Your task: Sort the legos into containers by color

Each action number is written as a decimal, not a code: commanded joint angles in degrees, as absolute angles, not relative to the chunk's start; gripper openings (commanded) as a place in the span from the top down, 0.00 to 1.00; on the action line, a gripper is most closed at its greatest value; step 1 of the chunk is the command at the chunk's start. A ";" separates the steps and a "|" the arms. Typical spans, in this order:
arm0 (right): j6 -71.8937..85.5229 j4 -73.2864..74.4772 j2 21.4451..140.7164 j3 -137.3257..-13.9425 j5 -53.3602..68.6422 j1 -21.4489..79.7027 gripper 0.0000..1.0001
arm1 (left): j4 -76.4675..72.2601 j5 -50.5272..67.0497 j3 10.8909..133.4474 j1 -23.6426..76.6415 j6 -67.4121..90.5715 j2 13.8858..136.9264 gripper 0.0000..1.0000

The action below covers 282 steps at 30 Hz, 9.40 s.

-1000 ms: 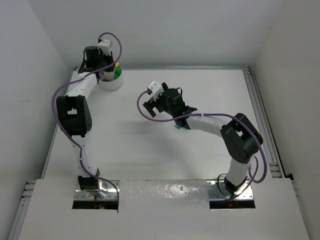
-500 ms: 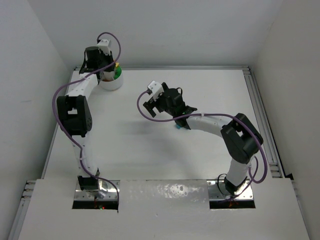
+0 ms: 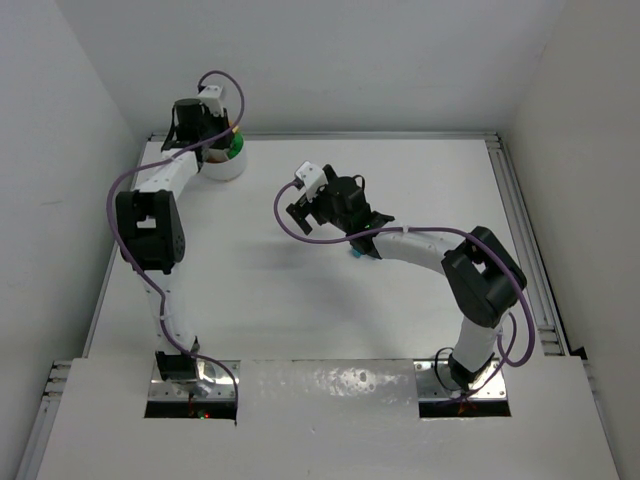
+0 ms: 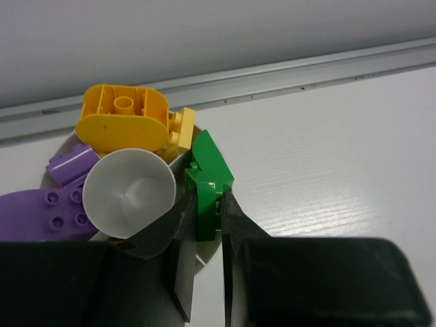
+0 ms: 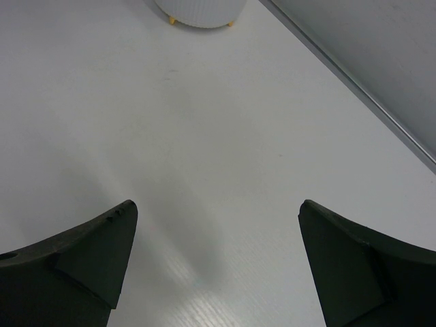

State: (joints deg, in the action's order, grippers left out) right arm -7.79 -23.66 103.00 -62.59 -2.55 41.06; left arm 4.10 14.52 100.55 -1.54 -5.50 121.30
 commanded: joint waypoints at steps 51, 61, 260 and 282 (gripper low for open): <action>-9.05 -23.73 100.11 -63.46 -1.41 40.96 0.01 | 9.14 11.16 107.22 -1.32 -6.59 121.82 0.37; -3.97 -19.79 100.72 -66.44 -3.51 40.78 0.01 | 13.09 12.48 110.74 -1.32 -5.80 120.41 0.37; 15.27 -38.39 95.61 -67.38 44.43 23.11 0.35 | -2.03 69.60 63.11 -2.55 -27.33 73.65 1.00; 23.55 -54.84 104.41 -75.50 53.26 31.55 0.56 | 3.34 73.39 63.02 1.93 -31.03 73.74 1.00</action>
State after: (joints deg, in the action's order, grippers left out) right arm 20.71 -48.29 103.53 -72.73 51.29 30.98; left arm 4.56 71.00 63.20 1.54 -30.00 75.59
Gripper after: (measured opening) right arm 0.460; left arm 0.266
